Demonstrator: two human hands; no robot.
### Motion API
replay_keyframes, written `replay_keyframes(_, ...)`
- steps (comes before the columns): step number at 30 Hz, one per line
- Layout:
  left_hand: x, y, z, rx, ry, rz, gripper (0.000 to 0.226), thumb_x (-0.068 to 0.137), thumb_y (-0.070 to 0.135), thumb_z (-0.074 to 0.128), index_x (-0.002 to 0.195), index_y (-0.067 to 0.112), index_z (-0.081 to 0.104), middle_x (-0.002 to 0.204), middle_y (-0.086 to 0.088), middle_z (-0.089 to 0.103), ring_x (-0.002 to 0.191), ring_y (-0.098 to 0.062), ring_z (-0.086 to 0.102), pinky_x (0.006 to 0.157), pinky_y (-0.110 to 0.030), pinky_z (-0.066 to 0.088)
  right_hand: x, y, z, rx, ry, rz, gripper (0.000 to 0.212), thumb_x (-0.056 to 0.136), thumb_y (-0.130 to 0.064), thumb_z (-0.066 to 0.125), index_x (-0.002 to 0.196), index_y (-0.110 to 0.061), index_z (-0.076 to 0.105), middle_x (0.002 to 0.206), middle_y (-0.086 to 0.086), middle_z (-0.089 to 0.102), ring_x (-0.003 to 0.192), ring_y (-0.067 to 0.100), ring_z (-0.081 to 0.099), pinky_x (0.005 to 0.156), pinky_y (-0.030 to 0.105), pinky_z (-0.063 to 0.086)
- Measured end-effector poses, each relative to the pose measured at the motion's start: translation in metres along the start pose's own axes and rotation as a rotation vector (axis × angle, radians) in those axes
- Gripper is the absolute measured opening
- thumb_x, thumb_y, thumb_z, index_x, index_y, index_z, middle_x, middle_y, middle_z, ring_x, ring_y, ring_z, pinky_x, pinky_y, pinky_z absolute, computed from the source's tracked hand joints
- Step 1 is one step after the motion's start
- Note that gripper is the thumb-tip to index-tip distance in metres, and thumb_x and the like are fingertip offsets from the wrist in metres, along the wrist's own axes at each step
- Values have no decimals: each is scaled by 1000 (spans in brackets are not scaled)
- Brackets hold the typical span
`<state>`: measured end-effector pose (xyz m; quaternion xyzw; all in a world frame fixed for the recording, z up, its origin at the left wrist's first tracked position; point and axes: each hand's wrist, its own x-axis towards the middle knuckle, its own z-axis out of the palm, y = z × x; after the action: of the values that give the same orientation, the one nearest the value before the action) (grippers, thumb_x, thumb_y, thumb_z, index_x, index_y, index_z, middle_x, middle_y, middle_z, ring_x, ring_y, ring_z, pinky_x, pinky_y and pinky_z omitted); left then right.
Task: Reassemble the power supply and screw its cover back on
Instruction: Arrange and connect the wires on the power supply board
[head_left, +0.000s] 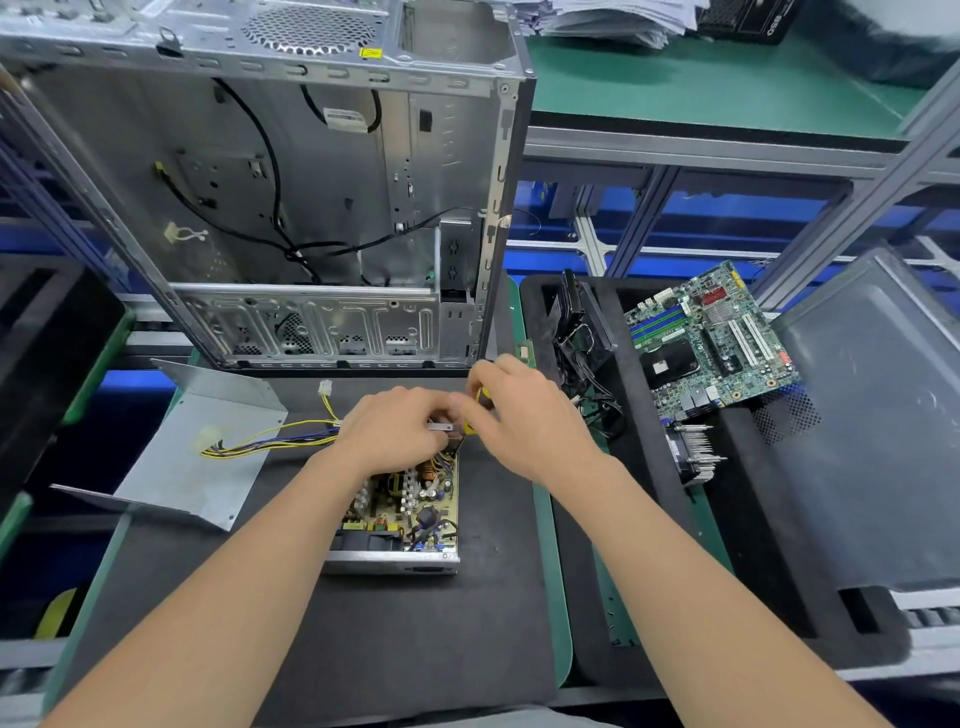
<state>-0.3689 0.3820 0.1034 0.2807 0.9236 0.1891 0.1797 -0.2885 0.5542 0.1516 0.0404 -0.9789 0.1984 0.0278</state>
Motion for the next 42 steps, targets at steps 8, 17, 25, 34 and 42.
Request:
replay_keyframes(8,1,0,-1,33,-33,11,34,72,38,51,93,64,48,67,18,58,74,-17,56,61,-34,36,6,5,-8,-53,-180,-125,15,98,-9,63,108,-20,66,107,-2,58,99,27,61,83,47,54)
replay_keyframes(17,0,1,-2,27,-24,6,35,73,38,51,91,67,57,80,30,66,80,-3,60,69,-33,46,1,6,9,-59,-6,335,55,104,-56,50,69,-15,42,64,3,36,74,35,47,62,39,37)
replay_keyframes(25,-1,-3,6,116,82,82,20,81,65,60,97,57,52,62,28,48,71,-15,54,60,-34,36,0,8,-14,-40,-213,-186,11,102,-21,57,112,-22,53,113,-4,49,89,24,61,75,47,53)
replay_keyframes(34,1,-2,1,84,-3,40,36,75,38,54,108,54,56,72,23,58,77,-20,54,59,-33,33,14,0,-12,-92,-235,-52,14,98,-14,64,109,-22,67,110,0,62,103,28,62,85,46,56)
replay_keyframes(42,2,-2,3,85,-5,37,38,73,35,52,106,55,57,70,16,60,73,-19,57,55,-29,31,8,-6,7,-56,-56,186,36,104,-39,54,84,-10,45,67,3,37,66,36,47,51,37,30)
